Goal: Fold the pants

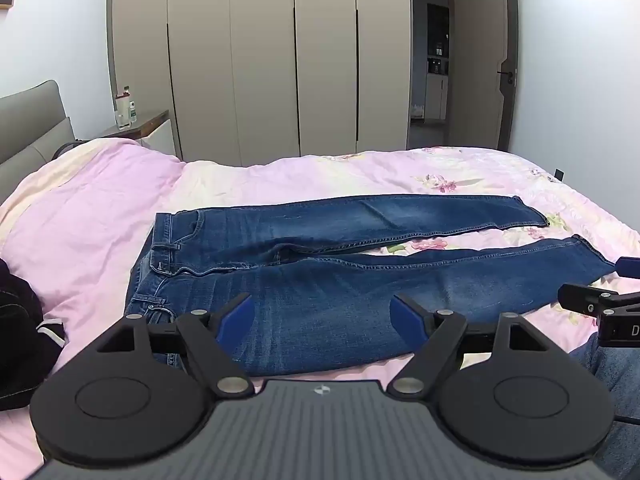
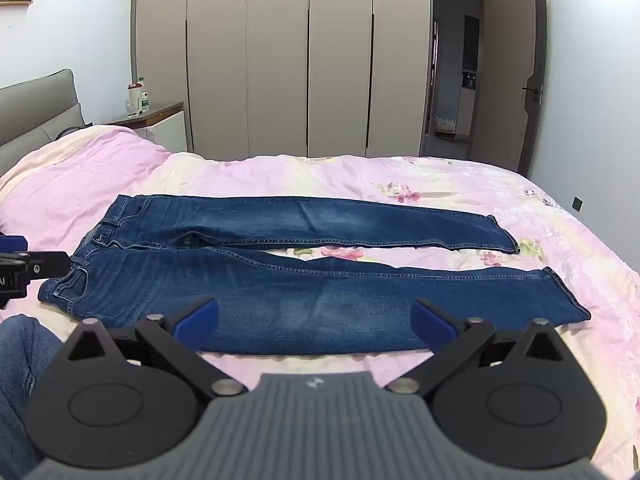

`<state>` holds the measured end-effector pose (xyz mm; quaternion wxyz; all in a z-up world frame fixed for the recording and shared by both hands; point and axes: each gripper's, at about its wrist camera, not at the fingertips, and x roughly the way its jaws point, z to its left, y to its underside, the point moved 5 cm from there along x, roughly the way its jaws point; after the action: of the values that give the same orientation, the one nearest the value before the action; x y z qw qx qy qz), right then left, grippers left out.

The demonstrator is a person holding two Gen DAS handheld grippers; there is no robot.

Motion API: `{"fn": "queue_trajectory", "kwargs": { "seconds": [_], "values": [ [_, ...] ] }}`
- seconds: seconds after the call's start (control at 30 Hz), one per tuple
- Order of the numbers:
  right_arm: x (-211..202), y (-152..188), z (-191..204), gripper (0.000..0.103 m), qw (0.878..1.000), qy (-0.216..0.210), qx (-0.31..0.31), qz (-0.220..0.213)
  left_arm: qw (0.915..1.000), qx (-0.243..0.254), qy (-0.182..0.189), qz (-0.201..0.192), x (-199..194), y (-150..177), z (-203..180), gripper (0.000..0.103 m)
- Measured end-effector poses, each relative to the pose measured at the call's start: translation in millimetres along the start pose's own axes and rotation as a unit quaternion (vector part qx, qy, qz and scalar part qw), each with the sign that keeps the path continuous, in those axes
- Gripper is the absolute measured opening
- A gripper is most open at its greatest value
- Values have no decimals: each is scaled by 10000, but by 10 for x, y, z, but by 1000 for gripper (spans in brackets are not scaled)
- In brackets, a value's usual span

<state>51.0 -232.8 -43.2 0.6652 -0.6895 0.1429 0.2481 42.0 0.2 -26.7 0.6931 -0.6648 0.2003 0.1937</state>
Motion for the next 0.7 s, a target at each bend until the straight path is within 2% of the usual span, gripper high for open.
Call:
{"fn": "queue_trajectory", "kwargs": {
  "seconds": [0.7],
  "values": [
    [70, 90, -48, 98, 9998, 102, 88, 153, 10000, 2, -29, 84, 20, 21, 16, 91]
  ]
}}
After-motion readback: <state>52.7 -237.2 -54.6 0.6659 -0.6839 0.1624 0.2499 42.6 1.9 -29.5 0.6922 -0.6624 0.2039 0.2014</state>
